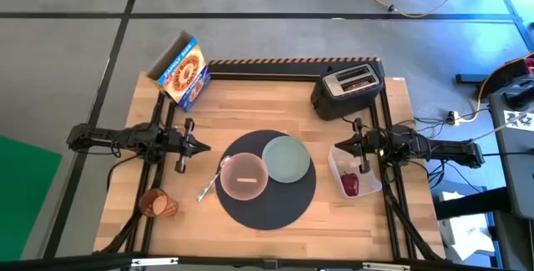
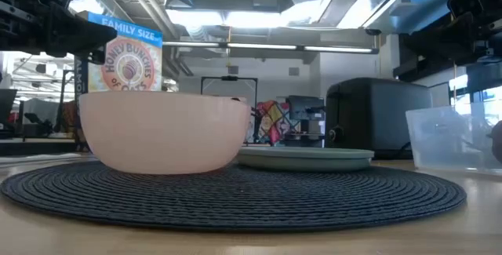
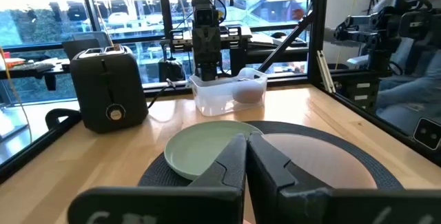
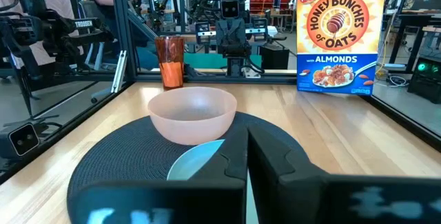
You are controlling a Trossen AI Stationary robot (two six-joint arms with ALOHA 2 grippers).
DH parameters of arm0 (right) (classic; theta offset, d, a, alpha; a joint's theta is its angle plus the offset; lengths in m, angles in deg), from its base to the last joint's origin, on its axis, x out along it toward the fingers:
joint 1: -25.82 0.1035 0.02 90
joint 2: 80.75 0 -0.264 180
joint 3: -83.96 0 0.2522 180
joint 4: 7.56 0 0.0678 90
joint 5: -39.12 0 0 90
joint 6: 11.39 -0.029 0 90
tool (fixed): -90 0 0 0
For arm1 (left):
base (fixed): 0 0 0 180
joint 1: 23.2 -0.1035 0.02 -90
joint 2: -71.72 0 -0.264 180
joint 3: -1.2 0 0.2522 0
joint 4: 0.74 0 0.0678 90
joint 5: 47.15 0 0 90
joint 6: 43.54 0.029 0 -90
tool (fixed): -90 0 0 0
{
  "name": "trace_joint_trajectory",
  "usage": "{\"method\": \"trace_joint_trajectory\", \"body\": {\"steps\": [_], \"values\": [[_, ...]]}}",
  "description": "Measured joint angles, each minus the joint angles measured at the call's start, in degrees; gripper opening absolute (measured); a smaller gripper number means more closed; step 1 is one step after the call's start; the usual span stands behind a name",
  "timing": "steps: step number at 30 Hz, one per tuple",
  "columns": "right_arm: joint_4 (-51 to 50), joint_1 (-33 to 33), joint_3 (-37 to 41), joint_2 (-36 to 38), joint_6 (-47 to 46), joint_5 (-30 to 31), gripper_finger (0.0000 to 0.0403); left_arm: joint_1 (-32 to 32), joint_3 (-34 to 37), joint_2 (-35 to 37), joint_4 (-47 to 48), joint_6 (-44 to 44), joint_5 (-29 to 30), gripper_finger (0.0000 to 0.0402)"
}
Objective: Arrange a breakfast setting
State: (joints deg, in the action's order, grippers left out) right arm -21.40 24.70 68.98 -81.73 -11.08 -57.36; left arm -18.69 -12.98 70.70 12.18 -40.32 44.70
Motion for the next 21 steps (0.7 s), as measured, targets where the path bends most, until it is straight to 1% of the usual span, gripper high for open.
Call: {"method": "trace_joint_trajectory", "body": {"steps": [18, 21], "values": [[0.0, 0.0, 0.0, 0.0, 0.0, 0.0, 0.0000, 0.0, 0.0, 0.0, 0.0, 0.0, 0.0, 0.0000], [0.0, 0.0, 0.0, 0.0, 2.8, 1.7, 0.0000, 0.0, 0.0, 0.0, 0.0, 0.0, 0.0, 0.0000]]}}
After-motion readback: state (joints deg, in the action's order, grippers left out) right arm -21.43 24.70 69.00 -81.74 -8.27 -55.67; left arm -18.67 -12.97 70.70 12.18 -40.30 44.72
